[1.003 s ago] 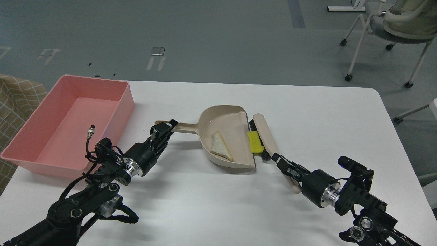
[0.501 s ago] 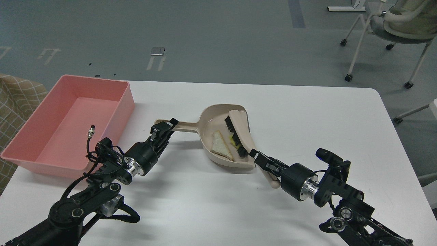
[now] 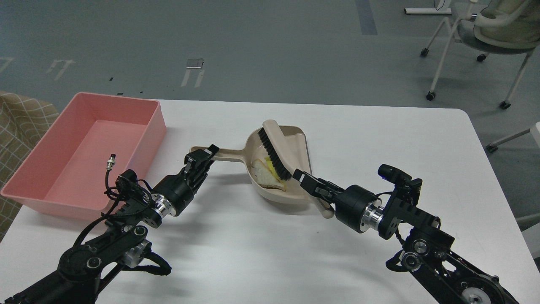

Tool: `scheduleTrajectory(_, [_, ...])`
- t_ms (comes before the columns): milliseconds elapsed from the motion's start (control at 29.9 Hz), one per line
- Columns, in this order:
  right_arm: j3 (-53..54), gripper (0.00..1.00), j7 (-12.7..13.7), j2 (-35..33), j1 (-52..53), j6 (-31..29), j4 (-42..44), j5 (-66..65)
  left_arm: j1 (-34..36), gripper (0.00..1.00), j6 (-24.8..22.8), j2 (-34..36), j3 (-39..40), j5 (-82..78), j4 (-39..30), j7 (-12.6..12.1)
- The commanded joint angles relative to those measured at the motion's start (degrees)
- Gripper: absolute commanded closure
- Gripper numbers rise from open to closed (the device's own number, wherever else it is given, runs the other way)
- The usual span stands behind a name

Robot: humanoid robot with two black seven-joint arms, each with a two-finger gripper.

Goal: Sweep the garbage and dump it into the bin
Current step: 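Brush the debris deeper into the dustpan with the right gripper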

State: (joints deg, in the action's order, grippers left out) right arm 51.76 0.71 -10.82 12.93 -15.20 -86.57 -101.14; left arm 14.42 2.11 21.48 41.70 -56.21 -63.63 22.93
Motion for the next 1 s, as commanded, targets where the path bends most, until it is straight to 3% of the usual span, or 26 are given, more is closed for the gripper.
scheduleTrajectory(0, [1.3,0.81,0.0,-1.2,-0.1,0.2,-2.1,0.5,0.0,1.00,0.0,-0.2,0.2,0.0,0.0,0.0])
scheduleTrajectory(535, [6.3,0.80,-0.1,-4.5,0.6,0.1,-1.8,4.7,-0.3,1.00,0.0,-0.1,0.2,0.1,-0.1,0.1])
scheduleTrajectory(969, [5.7,0.80,-0.3,2.0,4.0,0.0,1.0,5.0,0.0,1.00,0.0,-0.7,0.5,0.0,-1.0,0.0])
